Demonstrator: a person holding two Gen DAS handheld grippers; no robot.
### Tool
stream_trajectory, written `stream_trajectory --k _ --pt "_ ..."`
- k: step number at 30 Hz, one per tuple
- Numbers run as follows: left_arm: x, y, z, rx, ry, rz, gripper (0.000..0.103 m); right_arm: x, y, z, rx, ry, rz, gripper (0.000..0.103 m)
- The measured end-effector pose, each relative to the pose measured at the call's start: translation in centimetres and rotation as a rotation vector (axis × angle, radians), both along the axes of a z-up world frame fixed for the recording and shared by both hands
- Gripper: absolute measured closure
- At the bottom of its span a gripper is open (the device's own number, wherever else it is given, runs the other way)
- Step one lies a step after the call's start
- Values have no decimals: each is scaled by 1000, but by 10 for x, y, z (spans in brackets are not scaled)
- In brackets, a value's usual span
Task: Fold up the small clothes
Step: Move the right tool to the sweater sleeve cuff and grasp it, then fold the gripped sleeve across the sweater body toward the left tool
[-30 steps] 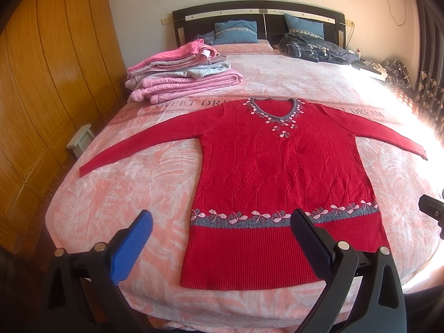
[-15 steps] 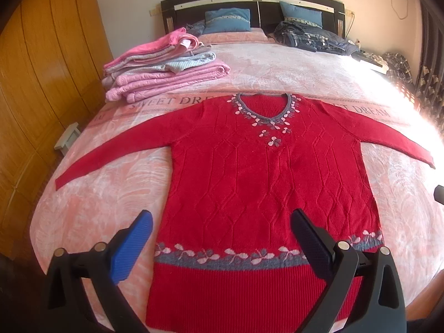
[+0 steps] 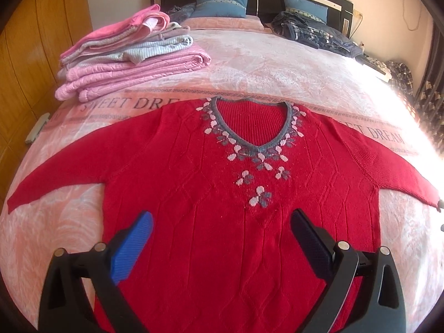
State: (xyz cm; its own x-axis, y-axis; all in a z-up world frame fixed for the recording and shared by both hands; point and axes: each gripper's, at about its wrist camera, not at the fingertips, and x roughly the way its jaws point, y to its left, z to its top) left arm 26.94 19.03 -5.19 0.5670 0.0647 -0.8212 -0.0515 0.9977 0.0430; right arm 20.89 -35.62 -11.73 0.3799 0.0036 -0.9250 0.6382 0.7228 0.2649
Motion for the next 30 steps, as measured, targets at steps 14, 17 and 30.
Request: stream_trajectory --k 14,17,30 --pt "58 50 -36 -38 -13 119 4 22 -117 -36 18 -107 -191 5" --pt "60 56 -39 -39 -15 133 4 31 -123 -37 -48 -93 -212 36" --pt "67 71 -38 -70 -15 150 4 52 -79 15 30 -384 17 100"
